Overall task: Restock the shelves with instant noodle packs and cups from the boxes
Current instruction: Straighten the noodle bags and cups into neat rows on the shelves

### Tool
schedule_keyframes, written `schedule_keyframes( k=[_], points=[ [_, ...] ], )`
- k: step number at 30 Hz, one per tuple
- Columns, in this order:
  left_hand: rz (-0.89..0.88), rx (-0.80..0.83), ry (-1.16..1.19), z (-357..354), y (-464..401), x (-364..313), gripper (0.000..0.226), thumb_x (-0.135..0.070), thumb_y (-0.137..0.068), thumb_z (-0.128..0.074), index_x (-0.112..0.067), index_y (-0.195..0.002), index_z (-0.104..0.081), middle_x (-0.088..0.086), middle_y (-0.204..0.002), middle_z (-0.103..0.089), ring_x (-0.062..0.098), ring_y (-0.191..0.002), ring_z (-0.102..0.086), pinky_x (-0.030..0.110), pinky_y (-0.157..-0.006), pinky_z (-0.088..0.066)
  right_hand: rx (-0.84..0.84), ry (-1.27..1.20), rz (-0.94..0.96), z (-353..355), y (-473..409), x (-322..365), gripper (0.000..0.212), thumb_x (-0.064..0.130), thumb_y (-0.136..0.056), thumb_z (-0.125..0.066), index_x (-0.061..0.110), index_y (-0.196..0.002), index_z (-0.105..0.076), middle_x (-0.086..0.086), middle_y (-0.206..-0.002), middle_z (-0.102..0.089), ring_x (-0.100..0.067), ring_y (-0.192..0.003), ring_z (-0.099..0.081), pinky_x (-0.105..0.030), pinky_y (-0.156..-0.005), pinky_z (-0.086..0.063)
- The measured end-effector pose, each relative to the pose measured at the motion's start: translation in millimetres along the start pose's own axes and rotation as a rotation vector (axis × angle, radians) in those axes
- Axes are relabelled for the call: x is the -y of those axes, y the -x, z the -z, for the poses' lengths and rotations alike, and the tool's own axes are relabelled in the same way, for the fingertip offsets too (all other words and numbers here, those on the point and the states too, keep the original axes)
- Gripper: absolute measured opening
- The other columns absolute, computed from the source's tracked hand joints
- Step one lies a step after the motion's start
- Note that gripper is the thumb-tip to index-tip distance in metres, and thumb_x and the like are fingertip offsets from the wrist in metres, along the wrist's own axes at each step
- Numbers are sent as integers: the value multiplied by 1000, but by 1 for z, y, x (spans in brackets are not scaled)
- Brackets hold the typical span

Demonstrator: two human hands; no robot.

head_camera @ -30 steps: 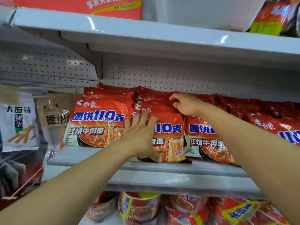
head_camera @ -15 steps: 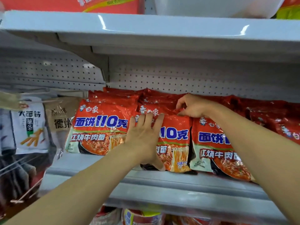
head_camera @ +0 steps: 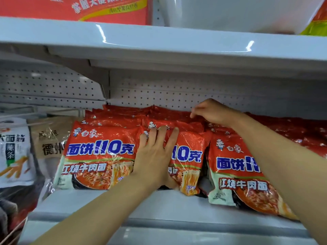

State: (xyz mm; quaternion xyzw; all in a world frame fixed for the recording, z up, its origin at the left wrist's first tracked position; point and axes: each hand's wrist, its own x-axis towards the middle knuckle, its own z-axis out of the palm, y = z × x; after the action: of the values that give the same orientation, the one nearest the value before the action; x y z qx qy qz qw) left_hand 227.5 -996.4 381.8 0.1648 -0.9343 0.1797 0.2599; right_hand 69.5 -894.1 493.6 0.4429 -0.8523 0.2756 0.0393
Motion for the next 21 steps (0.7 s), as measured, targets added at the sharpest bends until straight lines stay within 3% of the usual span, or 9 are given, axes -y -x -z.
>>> schedule_keyframes(
  k=[2, 4, 8, 10, 13, 17, 21],
  points=[
    [-23, 9, 18, -1, 1, 3, 143, -83, -51, -65, -21, -144, 25, 8, -152, 4, 34, -139, -4, 48, -114, -8, -31, 104, -30, -9, -14, -1, 25, 23, -97, -52, 13, -118, -61, -7, -127, -58, -22, -114, -54, -29, -91, -39],
    [-28, 22, 56, -2, 2, 7, 142, -85, -51, -62, -24, -145, 26, 5, -153, 6, 32, -140, -1, 49, -115, -6, 58, 178, -55, -17, -22, -1, 31, 18, -95, -56, 16, -125, -56, -6, -133, -53, -22, -118, -50, -27, -90, -38],
    [-10, 22, 120, -5, 3, 7, 138, -82, -54, -63, -27, -145, 25, 4, -152, 7, 30, -141, 6, 55, -114, -1, 114, 64, -32, -17, -22, 3, 26, 6, -92, -57, 15, -116, -60, -4, -123, -56, -15, -108, -51, -21, -81, -43],
    [-30, -17, 127, -7, 6, 4, 140, -81, -45, -69, -27, -147, 11, 12, -150, -8, 32, -138, -3, 62, -111, -11, 112, 18, -8, -14, -17, 3, 21, 3, -90, -58, 16, -106, -62, 0, -108, -58, -15, -101, -55, -17, -69, -45],
    [-40, -202, 78, -18, 10, 2, 141, -83, -25, -72, -21, -144, -28, 19, -134, -39, 37, -125, -31, 66, -94, -37, 155, -8, 38, -8, -8, 1, 22, 0, -88, -60, 21, -94, -61, 5, -100, -58, -9, -91, -55, -20, -70, -49],
    [-54, -270, 53, -24, 4, 1, 137, -83, -24, -72, -22, -140, -35, 20, -130, -44, 38, -121, -36, 65, -89, -41, 163, 22, 50, -5, -7, 1, 32, -6, -85, -59, 27, -85, -62, 7, -102, -59, -10, -96, -55, -20, -70, -47],
    [-32, -263, 63, -26, 0, -1, 136, -83, -25, -72, -21, -139, -35, 20, -130, -44, 38, -121, -36, 65, -89, -41, 126, 34, 10, -9, -12, 0, 26, -1, -88, -58, 22, -96, -64, 2, -110, -58, -13, -99, -53, -19, -69, -44]
  ],
)
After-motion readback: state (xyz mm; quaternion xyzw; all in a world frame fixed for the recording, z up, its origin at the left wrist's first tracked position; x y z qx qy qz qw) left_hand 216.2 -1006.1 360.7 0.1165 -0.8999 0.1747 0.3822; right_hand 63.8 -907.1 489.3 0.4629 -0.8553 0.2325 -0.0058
